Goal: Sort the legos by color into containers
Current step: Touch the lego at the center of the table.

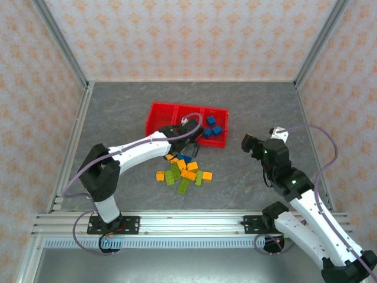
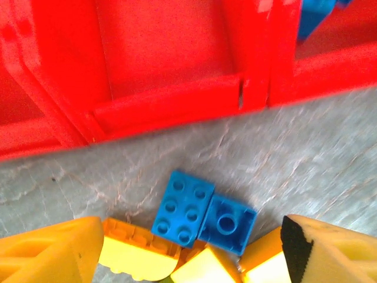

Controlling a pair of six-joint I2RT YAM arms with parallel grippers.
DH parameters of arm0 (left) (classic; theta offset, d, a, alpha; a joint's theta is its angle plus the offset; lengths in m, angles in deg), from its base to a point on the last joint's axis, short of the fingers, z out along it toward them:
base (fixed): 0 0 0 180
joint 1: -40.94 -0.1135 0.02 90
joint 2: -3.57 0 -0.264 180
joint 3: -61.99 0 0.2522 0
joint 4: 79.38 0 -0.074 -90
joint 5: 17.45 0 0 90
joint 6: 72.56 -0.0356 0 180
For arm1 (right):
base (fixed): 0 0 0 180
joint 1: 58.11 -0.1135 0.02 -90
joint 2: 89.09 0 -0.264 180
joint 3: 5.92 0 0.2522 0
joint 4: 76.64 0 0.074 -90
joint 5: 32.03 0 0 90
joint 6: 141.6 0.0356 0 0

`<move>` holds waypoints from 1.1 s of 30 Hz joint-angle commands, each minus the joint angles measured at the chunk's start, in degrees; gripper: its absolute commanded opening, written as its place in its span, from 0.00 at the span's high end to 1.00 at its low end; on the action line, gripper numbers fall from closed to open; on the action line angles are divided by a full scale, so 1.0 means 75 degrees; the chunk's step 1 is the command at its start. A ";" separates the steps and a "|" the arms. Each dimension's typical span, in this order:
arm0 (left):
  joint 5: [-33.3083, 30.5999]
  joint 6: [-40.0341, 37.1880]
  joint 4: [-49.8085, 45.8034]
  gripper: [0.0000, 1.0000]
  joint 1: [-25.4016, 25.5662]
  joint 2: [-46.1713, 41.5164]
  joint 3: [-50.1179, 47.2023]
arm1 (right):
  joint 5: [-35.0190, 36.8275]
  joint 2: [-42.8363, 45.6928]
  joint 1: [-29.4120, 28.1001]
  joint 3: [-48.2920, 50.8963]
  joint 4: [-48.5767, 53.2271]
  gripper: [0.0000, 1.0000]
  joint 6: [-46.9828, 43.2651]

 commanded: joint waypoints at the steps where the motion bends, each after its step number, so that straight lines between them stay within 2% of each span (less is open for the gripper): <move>1: 0.0213 -0.0266 0.0314 0.23 -0.0017 0.0064 -0.0160 | 0.0096 0.0007 0.0012 0.0124 -0.0074 0.00 0.0093; 5: 0.0607 -0.0370 0.0464 0.37 -0.0014 0.0275 -0.0204 | 0.0129 0.0005 0.0012 0.0124 -0.0049 0.00 0.0106; 10: 0.0973 -0.0352 0.0580 0.46 0.0011 0.0486 -0.0181 | 0.0153 0.0008 0.0012 0.0140 -0.0049 0.00 0.0124; 22: 0.1530 -0.0235 0.0788 0.58 0.0088 0.0942 -0.0065 | 0.0164 -0.0029 0.0007 0.0141 -0.0056 0.00 0.0129; 33: 0.1845 -0.0086 0.0978 0.61 0.0170 0.1584 0.0235 | 0.0191 -0.0018 0.0005 0.0141 -0.0050 0.00 0.0131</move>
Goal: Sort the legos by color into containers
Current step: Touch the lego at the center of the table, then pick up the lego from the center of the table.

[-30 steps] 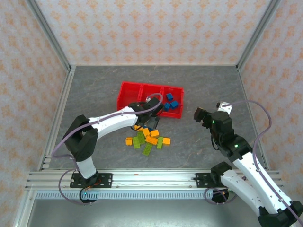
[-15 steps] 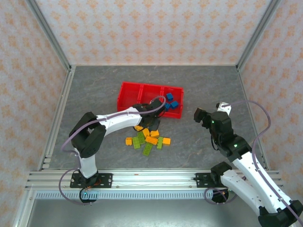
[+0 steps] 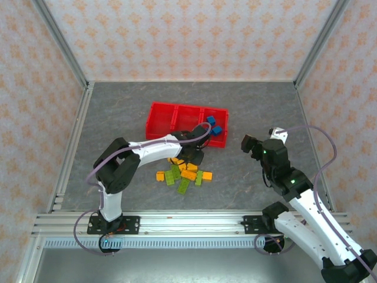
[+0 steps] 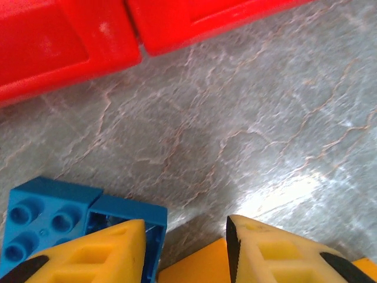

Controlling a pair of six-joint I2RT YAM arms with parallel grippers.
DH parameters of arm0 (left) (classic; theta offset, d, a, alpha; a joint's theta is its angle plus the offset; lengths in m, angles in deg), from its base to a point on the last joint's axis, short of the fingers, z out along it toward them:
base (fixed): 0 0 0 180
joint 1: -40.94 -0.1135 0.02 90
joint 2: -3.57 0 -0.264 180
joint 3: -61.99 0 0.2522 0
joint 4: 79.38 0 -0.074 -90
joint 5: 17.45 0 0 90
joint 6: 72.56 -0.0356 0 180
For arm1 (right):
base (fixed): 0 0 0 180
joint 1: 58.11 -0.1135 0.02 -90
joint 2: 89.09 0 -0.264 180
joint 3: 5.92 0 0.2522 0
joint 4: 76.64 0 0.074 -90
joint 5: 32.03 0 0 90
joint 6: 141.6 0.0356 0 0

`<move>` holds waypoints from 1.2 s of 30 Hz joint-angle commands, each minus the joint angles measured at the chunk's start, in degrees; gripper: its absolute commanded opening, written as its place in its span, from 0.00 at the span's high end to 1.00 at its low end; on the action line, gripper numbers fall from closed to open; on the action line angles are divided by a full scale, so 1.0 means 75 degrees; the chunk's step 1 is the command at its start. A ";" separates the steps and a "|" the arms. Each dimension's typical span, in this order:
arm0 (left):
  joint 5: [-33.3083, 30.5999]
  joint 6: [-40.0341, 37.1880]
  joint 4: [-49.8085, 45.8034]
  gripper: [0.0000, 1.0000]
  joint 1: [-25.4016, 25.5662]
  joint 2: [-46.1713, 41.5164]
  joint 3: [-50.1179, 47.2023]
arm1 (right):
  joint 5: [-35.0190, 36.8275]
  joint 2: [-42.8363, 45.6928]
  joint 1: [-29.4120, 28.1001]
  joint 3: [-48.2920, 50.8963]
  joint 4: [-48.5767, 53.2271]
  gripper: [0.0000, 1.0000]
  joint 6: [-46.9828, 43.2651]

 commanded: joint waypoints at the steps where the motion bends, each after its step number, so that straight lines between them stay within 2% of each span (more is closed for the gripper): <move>1: 0.0132 0.0167 0.0096 0.61 0.0037 0.0337 0.0167 | 0.0188 0.0025 0.0012 0.0060 -0.0050 0.00 0.0073; 13: 0.0092 0.0060 0.0179 0.56 0.0185 0.0381 0.1084 | 0.0215 0.0025 0.0007 0.0059 -0.0050 0.00 0.0092; 15: -0.0090 0.0028 0.0067 0.51 0.0202 0.0314 0.1132 | 0.0228 0.0025 0.0011 0.0059 -0.0050 0.00 0.0089; 20: -0.0793 -0.0083 -0.0299 0.27 0.0225 0.0017 0.0957 | 0.0219 0.0015 0.0012 0.0054 -0.0062 0.00 0.0092; 22: -0.1227 -0.0026 -0.0525 0.21 0.0205 -0.0256 0.0925 | 0.0206 0.0020 0.0012 0.0069 -0.0073 0.00 0.0079; 27: -0.1283 0.0361 -0.0753 0.21 0.0223 -0.0173 0.0873 | 0.0195 -0.0032 0.0008 0.0068 -0.0074 0.00 0.0079; 33: -0.0933 0.0769 -0.0520 0.31 0.0221 -0.0213 0.0431 | 0.0188 -0.0033 0.0011 0.0069 -0.0074 0.00 0.0085; 36: -0.0986 0.0943 -0.0530 0.32 0.0218 -0.0213 0.0277 | 0.0188 -0.0033 0.0010 0.0071 -0.0074 0.00 0.0086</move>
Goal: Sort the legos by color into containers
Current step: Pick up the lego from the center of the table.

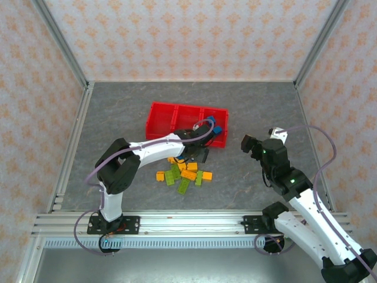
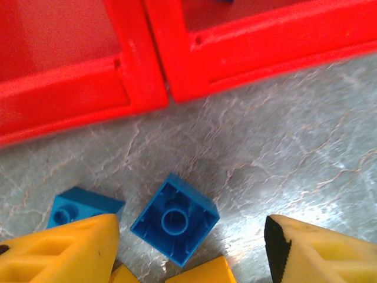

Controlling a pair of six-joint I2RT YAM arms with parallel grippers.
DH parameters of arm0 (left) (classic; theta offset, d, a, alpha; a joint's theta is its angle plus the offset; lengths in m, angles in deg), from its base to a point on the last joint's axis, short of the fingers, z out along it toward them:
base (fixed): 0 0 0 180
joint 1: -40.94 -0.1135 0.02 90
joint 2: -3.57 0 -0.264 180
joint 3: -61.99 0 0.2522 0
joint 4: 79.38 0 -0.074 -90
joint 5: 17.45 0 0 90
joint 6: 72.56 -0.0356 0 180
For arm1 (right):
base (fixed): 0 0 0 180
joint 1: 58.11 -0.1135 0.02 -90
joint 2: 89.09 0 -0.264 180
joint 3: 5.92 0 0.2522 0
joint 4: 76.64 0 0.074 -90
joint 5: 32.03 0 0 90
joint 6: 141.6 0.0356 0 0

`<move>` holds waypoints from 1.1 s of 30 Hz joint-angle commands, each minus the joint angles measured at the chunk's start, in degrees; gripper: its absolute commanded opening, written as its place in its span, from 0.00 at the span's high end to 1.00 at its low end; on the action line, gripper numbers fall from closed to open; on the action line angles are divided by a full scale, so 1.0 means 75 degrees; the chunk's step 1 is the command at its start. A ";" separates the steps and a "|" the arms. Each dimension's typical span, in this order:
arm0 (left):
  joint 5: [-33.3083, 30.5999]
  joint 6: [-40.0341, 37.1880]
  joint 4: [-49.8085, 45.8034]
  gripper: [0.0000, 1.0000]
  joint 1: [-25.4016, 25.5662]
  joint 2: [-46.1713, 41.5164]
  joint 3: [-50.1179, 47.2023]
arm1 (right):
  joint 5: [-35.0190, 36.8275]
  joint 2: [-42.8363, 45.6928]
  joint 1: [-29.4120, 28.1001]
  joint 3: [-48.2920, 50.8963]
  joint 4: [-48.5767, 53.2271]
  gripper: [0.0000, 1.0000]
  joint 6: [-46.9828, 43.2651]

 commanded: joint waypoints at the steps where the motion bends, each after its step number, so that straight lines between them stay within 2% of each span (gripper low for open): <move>1: -0.0091 0.0391 -0.0198 0.32 -0.0015 -0.0237 -0.0173 | 0.0170 0.0011 0.0007 0.0071 -0.0074 0.00 0.0060; 11: 0.0150 0.0622 0.0089 0.32 -0.0022 -0.0108 -0.0333 | 0.0179 0.0011 0.0012 0.0071 -0.0062 0.00 0.0070; 18: 0.0296 0.0672 0.0231 0.38 -0.0100 0.0255 -0.0253 | 0.0175 0.0011 0.0012 0.0066 -0.0062 0.00 0.0063; 33: 0.0291 0.0488 0.0211 0.38 -0.0291 0.0871 0.0734 | 0.0165 0.0011 0.0012 0.0082 -0.0074 0.00 0.0063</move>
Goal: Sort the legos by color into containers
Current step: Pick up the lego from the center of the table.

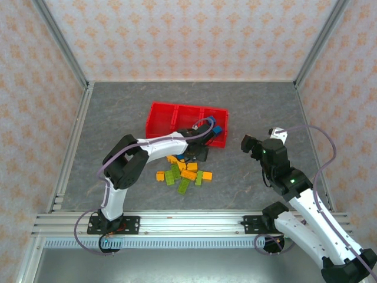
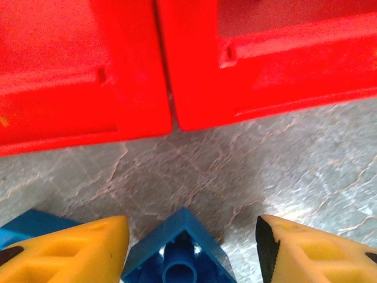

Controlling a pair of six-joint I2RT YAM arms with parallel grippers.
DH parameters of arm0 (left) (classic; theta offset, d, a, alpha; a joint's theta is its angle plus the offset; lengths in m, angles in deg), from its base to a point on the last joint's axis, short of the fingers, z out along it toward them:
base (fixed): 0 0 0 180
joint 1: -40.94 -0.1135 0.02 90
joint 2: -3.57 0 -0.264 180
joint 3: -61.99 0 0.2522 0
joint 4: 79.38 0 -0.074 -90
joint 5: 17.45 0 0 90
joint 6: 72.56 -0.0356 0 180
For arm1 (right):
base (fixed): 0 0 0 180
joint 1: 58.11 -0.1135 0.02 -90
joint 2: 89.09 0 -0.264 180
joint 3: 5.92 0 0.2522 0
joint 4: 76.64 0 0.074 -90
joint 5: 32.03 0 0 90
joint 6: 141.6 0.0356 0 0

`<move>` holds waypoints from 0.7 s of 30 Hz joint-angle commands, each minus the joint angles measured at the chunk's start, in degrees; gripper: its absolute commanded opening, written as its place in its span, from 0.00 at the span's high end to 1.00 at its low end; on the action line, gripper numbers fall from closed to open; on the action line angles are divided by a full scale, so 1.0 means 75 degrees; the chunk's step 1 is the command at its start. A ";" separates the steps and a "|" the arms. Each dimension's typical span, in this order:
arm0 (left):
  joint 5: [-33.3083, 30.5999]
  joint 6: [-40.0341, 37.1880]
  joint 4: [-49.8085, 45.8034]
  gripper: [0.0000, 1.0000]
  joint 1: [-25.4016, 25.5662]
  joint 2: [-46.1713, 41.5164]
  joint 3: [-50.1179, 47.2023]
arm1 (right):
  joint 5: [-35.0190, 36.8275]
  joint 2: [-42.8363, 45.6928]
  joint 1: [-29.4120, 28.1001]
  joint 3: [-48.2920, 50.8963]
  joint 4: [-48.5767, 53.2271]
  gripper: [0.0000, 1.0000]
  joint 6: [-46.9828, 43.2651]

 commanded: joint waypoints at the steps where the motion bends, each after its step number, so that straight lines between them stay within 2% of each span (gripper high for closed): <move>1: -0.0036 -0.0076 -0.0024 0.38 -0.0059 0.0161 0.0359 | 0.0158 0.0016 0.0010 0.0082 -0.0074 0.00 0.0068; 8: -0.0097 -0.0136 -0.0094 0.39 -0.0058 0.0256 0.0356 | 0.0145 0.0016 0.0012 0.0083 -0.0084 0.00 0.0065; 15: -0.0507 0.0006 -0.0256 0.31 -0.0060 -0.0016 -0.0004 | 0.0128 -0.0013 0.0012 0.0095 -0.0085 0.00 0.0063; 21: -0.0466 0.0115 -0.0206 0.32 -0.0054 -0.0130 -0.0216 | 0.0121 -0.0054 0.0012 0.0095 -0.0085 0.00 0.0068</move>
